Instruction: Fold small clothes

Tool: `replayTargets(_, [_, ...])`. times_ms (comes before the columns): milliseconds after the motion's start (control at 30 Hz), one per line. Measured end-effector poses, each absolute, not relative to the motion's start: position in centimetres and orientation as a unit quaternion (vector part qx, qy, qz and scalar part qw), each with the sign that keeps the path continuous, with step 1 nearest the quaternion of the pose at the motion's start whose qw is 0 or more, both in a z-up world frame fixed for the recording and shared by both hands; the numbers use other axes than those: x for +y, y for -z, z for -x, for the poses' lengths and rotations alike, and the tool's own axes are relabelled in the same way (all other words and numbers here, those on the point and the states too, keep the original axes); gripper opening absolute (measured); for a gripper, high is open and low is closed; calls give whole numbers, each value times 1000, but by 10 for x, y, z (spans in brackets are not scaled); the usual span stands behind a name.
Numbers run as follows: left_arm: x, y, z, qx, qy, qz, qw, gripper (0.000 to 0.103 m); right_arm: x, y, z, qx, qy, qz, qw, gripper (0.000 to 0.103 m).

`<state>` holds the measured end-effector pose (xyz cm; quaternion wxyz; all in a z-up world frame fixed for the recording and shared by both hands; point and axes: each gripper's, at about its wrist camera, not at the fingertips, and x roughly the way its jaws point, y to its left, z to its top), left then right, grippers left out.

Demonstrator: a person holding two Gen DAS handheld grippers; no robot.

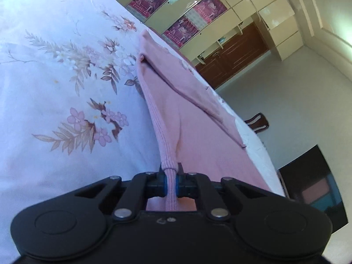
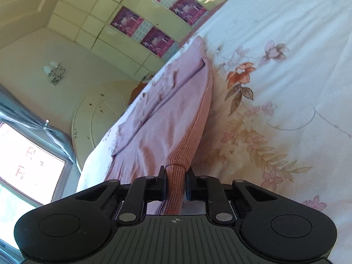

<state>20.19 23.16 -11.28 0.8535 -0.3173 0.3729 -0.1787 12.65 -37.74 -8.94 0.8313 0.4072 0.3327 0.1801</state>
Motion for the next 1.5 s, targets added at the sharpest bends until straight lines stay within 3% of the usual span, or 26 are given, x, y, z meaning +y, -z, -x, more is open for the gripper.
replayTargets(67, [229, 130, -206, 410, 160, 304, 845, 6, -374, 93, -129, 344, -172, -396, 834, 15])
replayTargets(167, [236, 138, -203, 398, 150, 354, 833, 9, -362, 115, -138, 399, -146, -372, 826, 15])
replayTargets(367, [236, 119, -196, 366, 143, 358, 847, 5, -364, 105, -134, 380, -136, -386, 829, 15])
replayTargets(500, [236, 87, -214, 334, 145, 371, 854, 5, -363, 62, -140, 342, -152, -372, 850, 14])
replayTargets(867, [210, 25, -359, 311, 151, 376, 860, 5, -374, -26, -270, 256, -157, -361, 883, 9])
replayTargets(1067, [198, 36, -460, 317, 146, 369, 861, 5, -386, -10, -369, 264, -145, -379, 875, 9])
replayTargets(1267, [185, 75, -550, 345, 124, 338, 867, 5, -401, 41, -475, 297, -123, -413, 852, 9])
replayTargets(1300, [182, 85, -562, 353, 124, 332, 866, 7, -400, 52, -495, 308, -122, -414, 848, 9])
replayTargets(1367, [178, 94, -571, 358, 118, 315, 871, 41, -400, 75, -525, 331, -118, -426, 834, 9])
replayTargets(1400, [178, 93, -569, 352, 107, 305, 879, 77, -402, 83, -535, 339, -101, -424, 834, 11])
replayTargets(1433, [181, 89, -562, 333, 100, 298, 889, 87, -404, 88, -542, 345, -91, -420, 834, 27])
replayTargets(1467, [185, 85, -554, 309, 110, 291, 899, 84, -407, 90, -544, 342, -84, -420, 836, 41])
replayTargets(1500, [190, 82, -550, 299, 113, 284, 904, 82, -412, 87, -540, 322, -74, -409, 850, 65])
